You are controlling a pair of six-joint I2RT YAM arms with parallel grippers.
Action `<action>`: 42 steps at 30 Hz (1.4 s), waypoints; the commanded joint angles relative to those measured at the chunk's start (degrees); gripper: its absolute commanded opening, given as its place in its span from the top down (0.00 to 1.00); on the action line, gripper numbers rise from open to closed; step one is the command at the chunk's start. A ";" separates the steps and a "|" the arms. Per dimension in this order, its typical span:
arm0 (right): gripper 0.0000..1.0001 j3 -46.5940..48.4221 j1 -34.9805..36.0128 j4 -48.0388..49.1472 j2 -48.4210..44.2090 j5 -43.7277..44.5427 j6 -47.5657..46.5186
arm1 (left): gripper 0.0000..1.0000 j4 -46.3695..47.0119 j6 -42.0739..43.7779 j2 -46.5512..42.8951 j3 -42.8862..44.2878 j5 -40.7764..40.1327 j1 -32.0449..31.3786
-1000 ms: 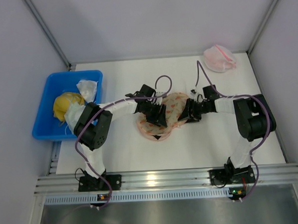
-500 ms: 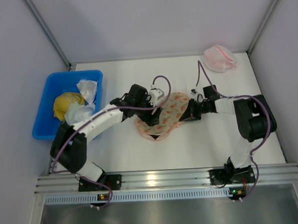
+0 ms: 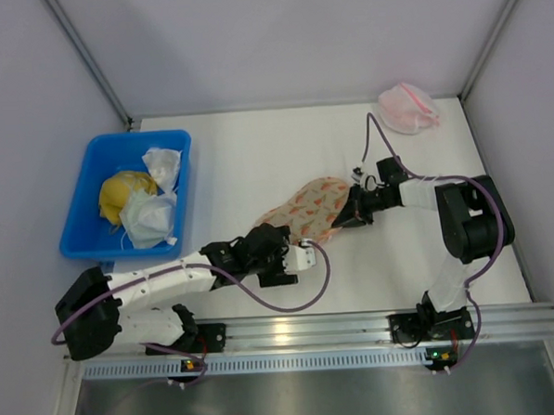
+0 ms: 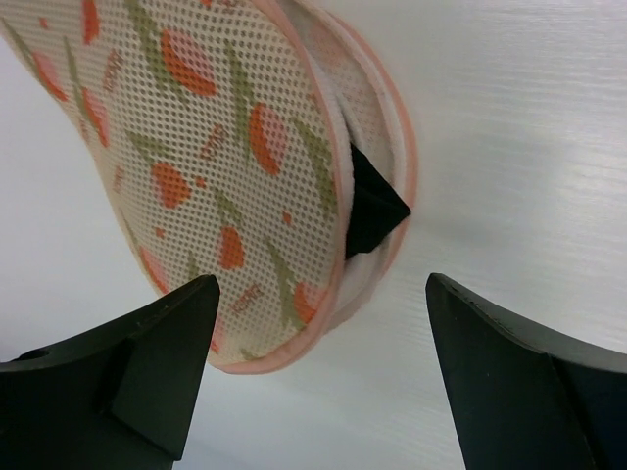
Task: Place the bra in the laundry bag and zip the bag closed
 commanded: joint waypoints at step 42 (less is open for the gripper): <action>1.00 2.10 5.04 -0.23 2.00 -7.63 -1.54 | 0.21 3.55 0.91 -5.66 0.65 0.32 -6.45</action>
